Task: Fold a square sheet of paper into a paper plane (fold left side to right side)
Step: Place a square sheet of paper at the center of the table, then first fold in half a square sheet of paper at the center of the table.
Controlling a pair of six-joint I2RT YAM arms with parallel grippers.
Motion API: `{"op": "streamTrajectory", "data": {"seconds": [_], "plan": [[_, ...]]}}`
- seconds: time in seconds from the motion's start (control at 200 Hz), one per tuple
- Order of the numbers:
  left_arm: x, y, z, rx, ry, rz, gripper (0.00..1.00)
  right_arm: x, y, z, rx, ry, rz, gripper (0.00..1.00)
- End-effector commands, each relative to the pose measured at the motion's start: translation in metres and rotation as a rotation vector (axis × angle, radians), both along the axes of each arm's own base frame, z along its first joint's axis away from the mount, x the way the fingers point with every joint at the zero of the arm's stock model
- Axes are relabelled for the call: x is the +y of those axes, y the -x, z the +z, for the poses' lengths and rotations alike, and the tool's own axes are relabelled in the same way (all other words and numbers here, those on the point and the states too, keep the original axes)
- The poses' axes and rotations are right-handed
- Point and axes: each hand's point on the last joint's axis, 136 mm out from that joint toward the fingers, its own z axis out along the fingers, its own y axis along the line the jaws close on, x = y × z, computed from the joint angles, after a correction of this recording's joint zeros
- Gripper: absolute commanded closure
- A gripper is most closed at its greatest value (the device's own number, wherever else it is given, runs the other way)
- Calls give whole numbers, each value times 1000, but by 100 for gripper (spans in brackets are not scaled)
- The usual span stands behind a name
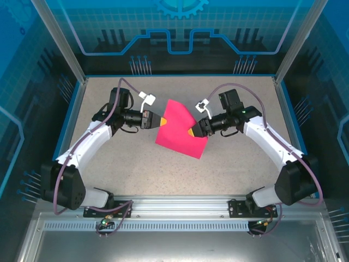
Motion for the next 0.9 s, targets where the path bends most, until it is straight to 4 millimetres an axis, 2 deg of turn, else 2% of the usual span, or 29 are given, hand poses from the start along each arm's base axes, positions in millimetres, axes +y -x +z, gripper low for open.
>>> {"op": "streamTrajectory", "data": {"seconds": [0.0, 0.115, 0.22, 0.36, 0.485, 0.555, 0.645, 0.72, 0.89], "plan": [[-3, -4, -32, 88, -45, 33, 96, -35, -31, -20, -24, 164, -221, 49], [-9, -7, -72, 190, -100, 70, 96, -67, -47, -44, -22, 307, -400, 40], [-13, -10, -114, 281, -154, 119, 96, -80, -51, -62, 7, 362, -490, 37], [-4, -17, -168, 390, -225, 228, 98, -71, -49, -89, 72, 374, -520, 38], [3, -23, -202, 470, -289, 304, 100, -42, -46, -114, 138, 342, -487, 53], [3, -24, -209, 488, -295, 308, 100, -25, -46, -130, 174, 357, -463, 63], [5, -25, -210, 490, -309, 313, 100, -16, -48, -150, 205, 407, -461, 70], [6, -23, -208, 486, -328, 312, 100, -18, -49, -167, 243, 466, -474, 73], [7, -21, -200, 477, -334, 304, 99, -32, -37, -204, 325, 604, -481, 73]]}}
